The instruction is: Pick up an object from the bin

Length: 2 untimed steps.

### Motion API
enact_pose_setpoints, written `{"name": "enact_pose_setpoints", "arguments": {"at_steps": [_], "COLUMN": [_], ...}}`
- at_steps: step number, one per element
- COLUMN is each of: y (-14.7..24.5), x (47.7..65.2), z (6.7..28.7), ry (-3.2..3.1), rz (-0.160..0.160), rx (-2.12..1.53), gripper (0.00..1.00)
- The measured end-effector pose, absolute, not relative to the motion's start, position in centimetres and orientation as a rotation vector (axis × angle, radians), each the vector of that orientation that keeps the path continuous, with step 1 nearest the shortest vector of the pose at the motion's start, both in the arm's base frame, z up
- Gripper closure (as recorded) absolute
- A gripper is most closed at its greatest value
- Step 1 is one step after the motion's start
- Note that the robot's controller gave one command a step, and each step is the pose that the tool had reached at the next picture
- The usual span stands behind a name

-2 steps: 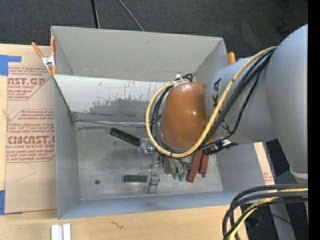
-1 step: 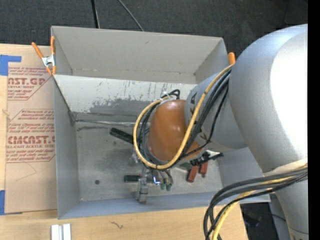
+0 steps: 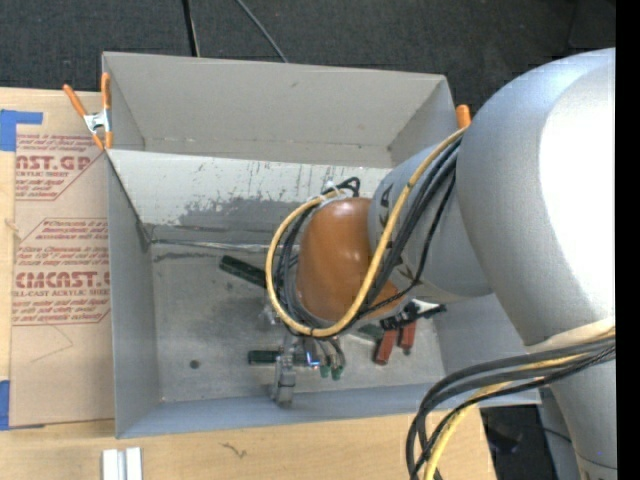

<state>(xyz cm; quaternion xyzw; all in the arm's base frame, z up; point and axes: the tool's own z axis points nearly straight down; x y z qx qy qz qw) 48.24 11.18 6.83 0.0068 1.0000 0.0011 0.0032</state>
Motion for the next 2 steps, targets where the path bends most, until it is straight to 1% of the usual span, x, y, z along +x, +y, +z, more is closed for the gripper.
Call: {"name": "enact_pose_setpoints", "arguments": {"at_steps": [1, 2], "y": [11.20, 11.24], "x": [48.09, 48.06], "z": [6.83, 7.66], "ry": [3.142, 3.142], "rz": [0.003, 0.002], "rx": [0.020, 0.020], "gripper": [1.00, 1.00]}}
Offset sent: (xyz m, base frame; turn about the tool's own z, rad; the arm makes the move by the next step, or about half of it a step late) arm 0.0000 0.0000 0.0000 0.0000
